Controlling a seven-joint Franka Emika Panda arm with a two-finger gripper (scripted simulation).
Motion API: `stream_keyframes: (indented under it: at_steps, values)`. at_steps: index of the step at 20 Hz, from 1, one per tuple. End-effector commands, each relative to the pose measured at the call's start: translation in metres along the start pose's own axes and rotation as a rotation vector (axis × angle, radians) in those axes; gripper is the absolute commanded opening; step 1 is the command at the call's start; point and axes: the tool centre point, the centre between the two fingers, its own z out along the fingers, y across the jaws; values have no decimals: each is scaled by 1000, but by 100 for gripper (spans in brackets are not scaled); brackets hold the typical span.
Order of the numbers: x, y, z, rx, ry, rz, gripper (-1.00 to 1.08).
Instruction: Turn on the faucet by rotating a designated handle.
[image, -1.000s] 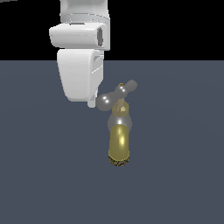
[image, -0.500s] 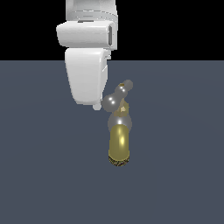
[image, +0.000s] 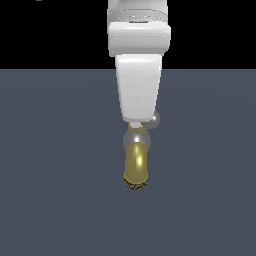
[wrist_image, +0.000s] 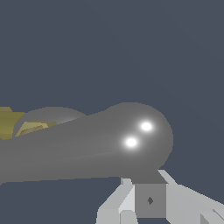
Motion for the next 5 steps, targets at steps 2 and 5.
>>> stream_keyframes:
  at_steps: [2, 5]
  values:
    - [33, 3, 0, 2, -2, 38, -100]
    - [44, 5, 0, 1, -2, 40, -100]
